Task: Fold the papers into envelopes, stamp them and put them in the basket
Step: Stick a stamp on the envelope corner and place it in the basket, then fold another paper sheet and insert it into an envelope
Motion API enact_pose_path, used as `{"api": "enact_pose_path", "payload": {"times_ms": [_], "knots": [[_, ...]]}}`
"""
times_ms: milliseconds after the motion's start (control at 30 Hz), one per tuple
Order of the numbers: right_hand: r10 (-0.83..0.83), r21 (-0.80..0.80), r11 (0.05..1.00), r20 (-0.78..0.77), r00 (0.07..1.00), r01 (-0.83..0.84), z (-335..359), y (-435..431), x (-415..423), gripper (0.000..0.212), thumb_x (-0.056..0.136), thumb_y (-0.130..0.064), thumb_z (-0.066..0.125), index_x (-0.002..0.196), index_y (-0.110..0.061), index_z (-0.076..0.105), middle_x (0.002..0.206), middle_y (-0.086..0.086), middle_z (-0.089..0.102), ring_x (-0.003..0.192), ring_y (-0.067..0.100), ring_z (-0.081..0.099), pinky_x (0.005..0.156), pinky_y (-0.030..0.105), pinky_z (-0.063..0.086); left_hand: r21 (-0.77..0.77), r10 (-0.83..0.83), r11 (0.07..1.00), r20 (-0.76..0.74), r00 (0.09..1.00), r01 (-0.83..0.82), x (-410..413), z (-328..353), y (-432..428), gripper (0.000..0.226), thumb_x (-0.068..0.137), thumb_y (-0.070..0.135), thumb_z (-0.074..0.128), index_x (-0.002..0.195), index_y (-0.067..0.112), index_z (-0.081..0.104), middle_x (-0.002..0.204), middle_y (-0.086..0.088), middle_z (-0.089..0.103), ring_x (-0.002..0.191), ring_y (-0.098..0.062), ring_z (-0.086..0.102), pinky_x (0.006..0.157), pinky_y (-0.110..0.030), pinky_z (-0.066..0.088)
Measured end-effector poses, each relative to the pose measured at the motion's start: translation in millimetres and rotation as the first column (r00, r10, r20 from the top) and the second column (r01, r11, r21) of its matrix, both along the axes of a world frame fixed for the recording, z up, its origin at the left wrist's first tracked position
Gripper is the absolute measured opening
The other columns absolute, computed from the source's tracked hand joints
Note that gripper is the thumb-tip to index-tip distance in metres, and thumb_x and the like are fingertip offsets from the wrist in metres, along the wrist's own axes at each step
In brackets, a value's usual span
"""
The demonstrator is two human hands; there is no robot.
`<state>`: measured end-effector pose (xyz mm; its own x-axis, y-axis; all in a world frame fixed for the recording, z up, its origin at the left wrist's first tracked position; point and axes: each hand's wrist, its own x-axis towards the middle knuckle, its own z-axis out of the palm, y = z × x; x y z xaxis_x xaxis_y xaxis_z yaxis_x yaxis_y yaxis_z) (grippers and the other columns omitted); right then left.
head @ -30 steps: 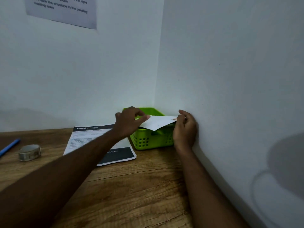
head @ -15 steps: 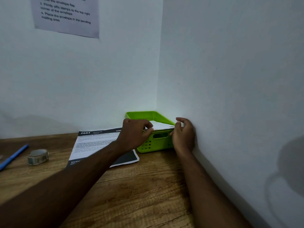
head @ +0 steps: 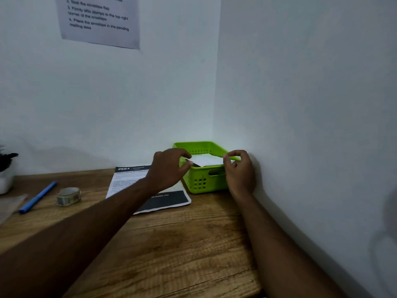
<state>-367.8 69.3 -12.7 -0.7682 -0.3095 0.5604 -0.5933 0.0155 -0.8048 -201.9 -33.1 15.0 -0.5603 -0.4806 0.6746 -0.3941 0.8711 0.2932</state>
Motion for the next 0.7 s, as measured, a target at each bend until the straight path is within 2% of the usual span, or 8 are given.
{"api": "enact_pose_path", "payload": {"times_ms": [100, 300, 367, 433, 500, 533, 600, 700], "knots": [[0.035, 0.071, 0.997, -0.092, 0.995, -0.029, 2.2, 0.0, 11.7, 0.011, 0.087, -0.037, 0.064, 0.084, -0.027, 0.06, 0.053, -0.005, 0.053, 0.064, 0.017, 0.057, 0.059, 0.028, 0.035, -0.035, 0.054, 0.998, 0.031, 0.998, -0.053, 28.9, 2.2, -8.7, 0.037, 0.081, 0.044, 0.052, 0.104, 0.02, 0.069, 0.106, 0.006, 0.071, 0.103, -0.014, 0.063, 0.088, -0.026, 0.036], [0.224, 0.085, 0.974, -0.229, 0.947, -0.21, -2.1, -8.2, 34.4, 0.01, 0.084, -0.033, 0.07, 0.08, -0.025, 0.066, 0.052, -0.005, 0.049, 0.052, 0.009, 0.051, 0.053, 0.03, 0.04, -0.012, 0.105, 0.994, 0.19, 0.976, -0.105, 100.2, -0.7, -23.2, 0.029, 0.085, 0.041, 0.054, 0.1, 0.022, 0.07, 0.104, 0.005, 0.071, 0.099, -0.016, 0.064, 0.086, -0.031, 0.042], [0.367, 0.111, 0.93, -0.326, 0.871, -0.35, -4.6, -11.8, 50.5, 0.007, 0.084, -0.028, 0.072, 0.082, -0.023, 0.068, 0.054, -0.006, 0.052, 0.051, 0.008, 0.05, 0.054, 0.03, 0.042, 0.022, 0.116, 0.992, 0.275, 0.954, -0.126, 121.4, -6.2, -26.9, 0.021, 0.09, 0.034, 0.06, 0.105, 0.021, 0.068, 0.107, 0.003, 0.068, 0.095, -0.013, 0.063, 0.085, -0.032, 0.043], [0.557, 0.259, 0.83, -0.393, 0.731, -0.494, -9.9, -16.4, 69.4, 0.005, 0.084, -0.026, 0.071, 0.084, -0.024, 0.067, 0.061, -0.008, 0.057, 0.055, 0.006, 0.053, 0.057, 0.03, 0.046, 0.055, 0.122, 0.987, 0.359, 0.925, -0.152, 138.0, -14.0, -24.8, 0.023, 0.093, 0.031, 0.058, 0.11, 0.02, 0.067, 0.104, 0.005, 0.064, 0.079, -0.002, 0.055, 0.076, -0.027, 0.037], [0.693, 0.463, 0.716, -0.39, 0.606, -0.521, -18.5, -21.9, 87.3, 0.011, 0.085, -0.035, 0.068, 0.094, -0.028, 0.067, 0.083, -0.011, 0.064, 0.072, 0.005, 0.06, 0.07, 0.035, 0.052, 0.091, 0.111, 0.982, 0.431, 0.895, -0.166, 151.3, -23.7, -23.3, 0.026, 0.097, 0.029, 0.051, 0.116, 0.018, 0.064, 0.108, 0.005, 0.063, 0.083, -0.006, 0.054, 0.075, -0.024, 0.033], [0.726, 0.575, 0.671, -0.383, 0.571, -0.468, -22.6, -24.1, 93.4, 0.023, 0.086, -0.043, 0.065, 0.105, -0.03, 0.066, 0.101, -0.01, 0.065, 0.09, 0.008, 0.062, 0.081, 0.037, 0.052, 0.121, 0.096, 0.978, 0.463, 0.881, -0.171, 155.6, -28.2, -22.7, 0.029, 0.098, 0.029, 0.048, 0.12, 0.017, 0.063, 0.115, 0.003, 0.063, 0.093, -0.011, 0.056, 0.079, -0.024, 0.035], [0.77, 0.764, 0.566, -0.354, 0.532, -0.311, -28.8, -28.1, 103.4, 0.048, 0.088, -0.057, 0.055, 0.13, -0.033, 0.054, 0.135, -0.006, 0.053, 0.123, 0.013, 0.05, 0.101, 0.039, 0.043, 0.185, 0.062, 0.964, 0.547, 0.835, -0.193, 167.4, -35.2, -20.4, 0.032, 0.1, 0.032, 0.042, 0.125, 0.02, 0.059, 0.126, 0.0, 0.061, 0.107, -0.014, 0.055, 0.089, -0.028, 0.04], [0.808, 0.859, 0.46, -0.298, 0.508, -0.227, -28.9, -24.2, 111.4, 0.054, 0.094, -0.06, 0.042, 0.142, -0.034, 0.044, 0.15, -0.005, 0.042, 0.135, 0.015, 0.04, 0.107, 0.04, 0.037, 0.257, -0.004, 0.947, 0.613, 0.79, -0.195, 181.6, -41.7, -11.4, 0.039, 0.099, 0.041, 0.041, 0.13, 0.02, 0.053, 0.128, -0.003, 0.059, 0.109, -0.016, 0.055, 0.095, -0.038, 0.044]]}}
